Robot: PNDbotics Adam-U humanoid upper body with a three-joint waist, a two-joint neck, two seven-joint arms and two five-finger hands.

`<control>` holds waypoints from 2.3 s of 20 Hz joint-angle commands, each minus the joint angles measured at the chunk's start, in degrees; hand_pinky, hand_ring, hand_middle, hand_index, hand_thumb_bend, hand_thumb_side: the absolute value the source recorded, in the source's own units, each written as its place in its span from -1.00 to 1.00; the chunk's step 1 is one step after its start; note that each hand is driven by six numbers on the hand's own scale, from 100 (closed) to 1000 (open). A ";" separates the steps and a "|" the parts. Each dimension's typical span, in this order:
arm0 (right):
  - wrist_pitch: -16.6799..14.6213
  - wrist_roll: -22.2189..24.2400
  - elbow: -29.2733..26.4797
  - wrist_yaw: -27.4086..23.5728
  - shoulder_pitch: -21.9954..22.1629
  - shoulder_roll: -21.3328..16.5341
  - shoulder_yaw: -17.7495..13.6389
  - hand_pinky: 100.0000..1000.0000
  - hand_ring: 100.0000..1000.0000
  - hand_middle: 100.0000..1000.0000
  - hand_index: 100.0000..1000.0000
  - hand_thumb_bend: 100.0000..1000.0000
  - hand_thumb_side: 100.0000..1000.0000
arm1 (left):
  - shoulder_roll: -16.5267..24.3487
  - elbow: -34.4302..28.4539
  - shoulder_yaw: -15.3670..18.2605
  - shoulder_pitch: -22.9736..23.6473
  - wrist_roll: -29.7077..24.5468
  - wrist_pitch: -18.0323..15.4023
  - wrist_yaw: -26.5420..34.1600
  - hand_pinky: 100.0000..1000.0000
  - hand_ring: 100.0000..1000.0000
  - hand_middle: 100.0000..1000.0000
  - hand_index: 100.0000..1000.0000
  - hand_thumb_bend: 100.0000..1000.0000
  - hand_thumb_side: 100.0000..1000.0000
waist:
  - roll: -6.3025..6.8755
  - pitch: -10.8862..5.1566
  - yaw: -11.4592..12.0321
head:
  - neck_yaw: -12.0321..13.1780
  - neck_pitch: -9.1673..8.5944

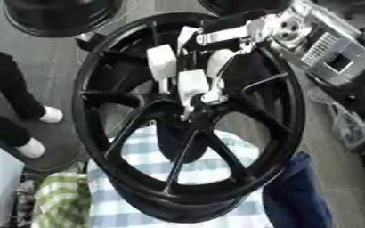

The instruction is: Pull the pin out of the wheel hub.

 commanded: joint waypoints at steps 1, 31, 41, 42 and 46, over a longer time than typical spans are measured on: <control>-0.20 -0.45 0.10 -0.13 -0.90 -0.42 -1.03 0.44 0.12 0.09 0.41 -0.48 -0.65 | 0.86 -1.17 0.11 -0.40 -0.21 -0.07 -0.08 0.46 0.40 0.36 0.31 -0.99 0.65 | 0.12 -0.69 -0.04 | -0.14 0.33; 3.02 -4.73 -3.90 -4.57 -1.69 -2.93 -2.86 0.36 -0.18 -0.24 0.08 -0.59 -1.00 | 0.82 -1.07 0.13 -0.09 -0.84 -0.01 -0.24 0.46 0.41 0.38 0.31 -1.00 0.66 | 0.06 -1.01 -0.39 | -0.65 0.33; 5.99 -8.08 -10.82 -9.14 -0.03 -7.44 -8.91 0.36 -0.19 -0.26 0.07 -0.67 -1.00 | 0.82 -1.08 0.13 -0.06 -1.26 -0.08 -0.24 0.46 0.42 0.39 0.31 -1.00 0.67 | 0.15 -1.03 -0.73 | -0.61 0.33; 6.25 -8.89 -11.75 -9.83 0.61 -8.23 -10.10 0.37 -0.19 -0.26 0.08 -0.69 -1.00 | 0.81 -1.08 0.16 -0.06 -1.26 -0.08 -0.24 0.46 0.42 0.39 0.31 -1.00 0.68 | 0.16 -1.03 -0.76 | -0.57 0.33; 7.02 -15.17 -15.95 -13.43 7.06 -14.05 -18.26 0.38 -0.19 -0.27 0.08 -0.75 -1.00 | 0.74 -1.22 0.35 -0.22 -1.14 -0.14 -0.25 0.46 0.42 0.39 0.31 -1.00 0.67 | 0.28 -0.79 -0.89 | -0.40 0.33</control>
